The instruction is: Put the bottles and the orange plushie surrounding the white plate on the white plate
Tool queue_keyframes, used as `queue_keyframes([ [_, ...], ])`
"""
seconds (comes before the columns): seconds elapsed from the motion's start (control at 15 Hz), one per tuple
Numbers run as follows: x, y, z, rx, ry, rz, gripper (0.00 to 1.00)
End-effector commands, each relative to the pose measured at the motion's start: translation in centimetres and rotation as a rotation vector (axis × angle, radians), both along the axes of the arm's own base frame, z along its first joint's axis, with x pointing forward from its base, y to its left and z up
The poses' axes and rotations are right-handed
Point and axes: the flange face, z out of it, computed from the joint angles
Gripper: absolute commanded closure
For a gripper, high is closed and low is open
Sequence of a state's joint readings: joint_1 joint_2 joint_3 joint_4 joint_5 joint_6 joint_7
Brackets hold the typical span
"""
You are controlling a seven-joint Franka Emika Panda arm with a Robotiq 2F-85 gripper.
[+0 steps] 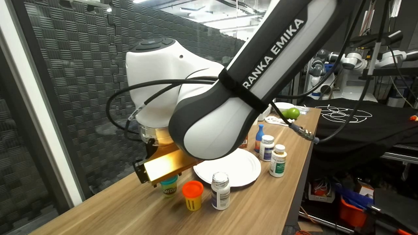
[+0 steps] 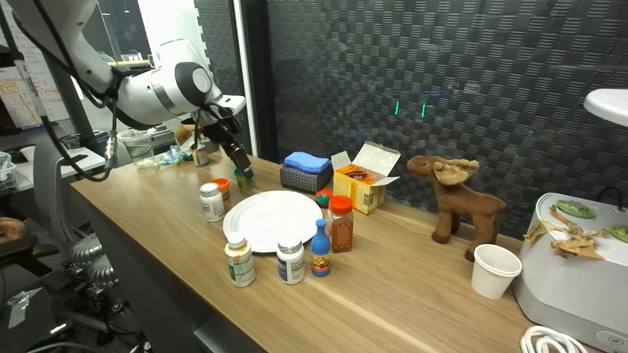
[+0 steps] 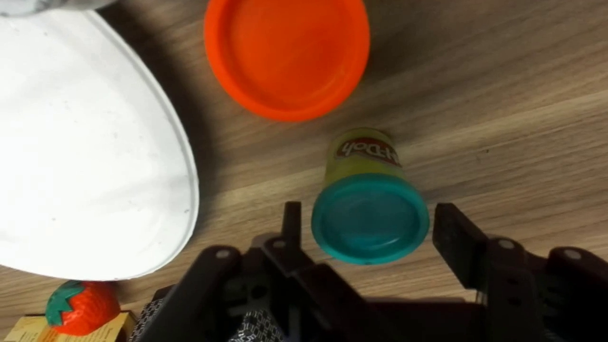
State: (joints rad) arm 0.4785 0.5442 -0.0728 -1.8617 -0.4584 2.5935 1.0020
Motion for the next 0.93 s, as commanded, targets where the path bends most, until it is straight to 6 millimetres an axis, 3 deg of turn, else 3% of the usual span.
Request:
queue_keyframes([
  [0.0, 0.1, -0.1, 1.6, -0.021, -0.03, -0.009, 0.57],
  [0.13, 0.4, -0.6, 2.7, -0.029, -0.04, -0.016, 0.72],
  [0.27, 0.6, -1.5, 3.8, -0.033, -0.045, -0.032, 0.72],
  [0.47, 0.9, -3.3, 7.8, -0.043, -0.085, -0.073, 0.72],
  [0.67, -0.1, -6.5, 11.2, -0.074, -0.11, -0.131, 0.72],
  [0.87, -1.5, -9.9, 10.5, -0.084, -0.079, -0.22, 0.72],
])
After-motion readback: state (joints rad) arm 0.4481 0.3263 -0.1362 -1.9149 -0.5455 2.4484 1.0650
